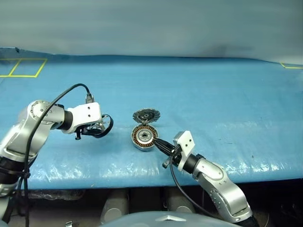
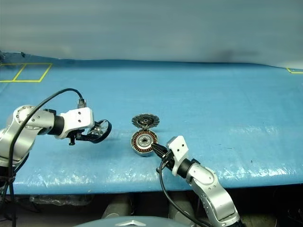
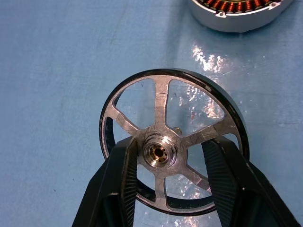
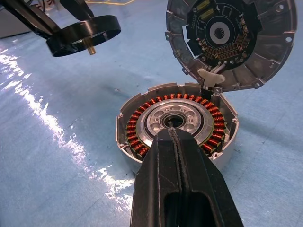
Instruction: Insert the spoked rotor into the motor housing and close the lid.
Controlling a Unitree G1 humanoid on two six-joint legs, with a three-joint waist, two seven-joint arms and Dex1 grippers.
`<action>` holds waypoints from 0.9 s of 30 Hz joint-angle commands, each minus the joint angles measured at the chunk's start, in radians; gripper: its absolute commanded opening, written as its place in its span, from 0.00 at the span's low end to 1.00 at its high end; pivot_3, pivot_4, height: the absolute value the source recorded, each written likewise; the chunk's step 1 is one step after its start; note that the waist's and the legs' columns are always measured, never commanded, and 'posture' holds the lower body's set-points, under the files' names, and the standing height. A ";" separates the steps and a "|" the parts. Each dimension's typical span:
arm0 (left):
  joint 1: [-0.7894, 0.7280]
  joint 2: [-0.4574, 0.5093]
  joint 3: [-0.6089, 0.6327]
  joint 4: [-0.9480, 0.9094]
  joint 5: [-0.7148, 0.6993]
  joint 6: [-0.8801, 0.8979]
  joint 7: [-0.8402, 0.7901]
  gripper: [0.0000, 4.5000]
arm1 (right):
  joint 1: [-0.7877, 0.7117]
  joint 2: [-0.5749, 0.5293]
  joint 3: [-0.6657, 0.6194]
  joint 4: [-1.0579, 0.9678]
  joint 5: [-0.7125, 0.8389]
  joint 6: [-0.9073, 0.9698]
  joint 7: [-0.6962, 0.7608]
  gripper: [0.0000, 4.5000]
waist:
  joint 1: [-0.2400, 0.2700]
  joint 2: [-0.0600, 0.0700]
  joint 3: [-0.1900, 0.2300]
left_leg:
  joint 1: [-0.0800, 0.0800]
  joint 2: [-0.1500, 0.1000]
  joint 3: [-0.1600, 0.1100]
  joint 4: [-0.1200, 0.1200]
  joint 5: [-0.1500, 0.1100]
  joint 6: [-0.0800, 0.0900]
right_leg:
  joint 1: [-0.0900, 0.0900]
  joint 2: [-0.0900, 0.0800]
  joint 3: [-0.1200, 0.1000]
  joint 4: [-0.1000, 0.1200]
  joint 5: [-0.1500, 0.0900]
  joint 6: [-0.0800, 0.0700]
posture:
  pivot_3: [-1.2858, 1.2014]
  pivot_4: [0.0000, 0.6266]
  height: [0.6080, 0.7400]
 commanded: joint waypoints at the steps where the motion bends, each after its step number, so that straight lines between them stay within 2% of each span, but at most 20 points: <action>1: -0.026 0.012 0.012 -0.083 -0.083 0.008 -0.065 0.40 | 0.005 -0.008 -0.027 -0.023 0.021 -0.031 0.019 0.00 | 0.000 0.000 0.000 | 0.000 0.000 0.000 0.000 0.000 0.000 | 0.000 0.000 0.000 0.000 0.000 0.000 | 0.52 0.24 1.00; 6: -0.100 -0.094 -0.047 -0.085 -0.106 0.016 -0.020 0.40 | 0.037 -0.015 -0.061 -0.027 0.025 -0.060 0.017 0.00 | 0.007 -0.001 0.000 | 0.000 0.000 0.000 0.001 0.000 0.000 | 0.001 0.000 0.000 0.000 0.000 0.000 | 0.52 0.24 1.00; 15: -0.227 -0.231 -0.223 -0.014 -0.033 -0.004 0.013 0.40 | 0.131 -0.013 -0.121 0.034 0.035 -0.193 0.066 0.00 | 0.002 -0.002 0.001 | 0.000 0.000 0.001 0.001 0.000 0.000 | 0.001 0.000 0.000 0.000 0.000 0.000 | 0.52 0.24 1.00; 27: -0.335 -0.307 -0.324 0.105 0.050 -0.055 0.015 0.40 | 0.135 0.000 -0.108 0.078 0.011 -0.220 0.066 0.00 | 0.001 -0.002 0.001 | 0.000 0.000 0.001 0.001 0.000 0.000 | 0.001 0.000 0.001 0.000 0.000 0.001 | 0.52 0.24 1.00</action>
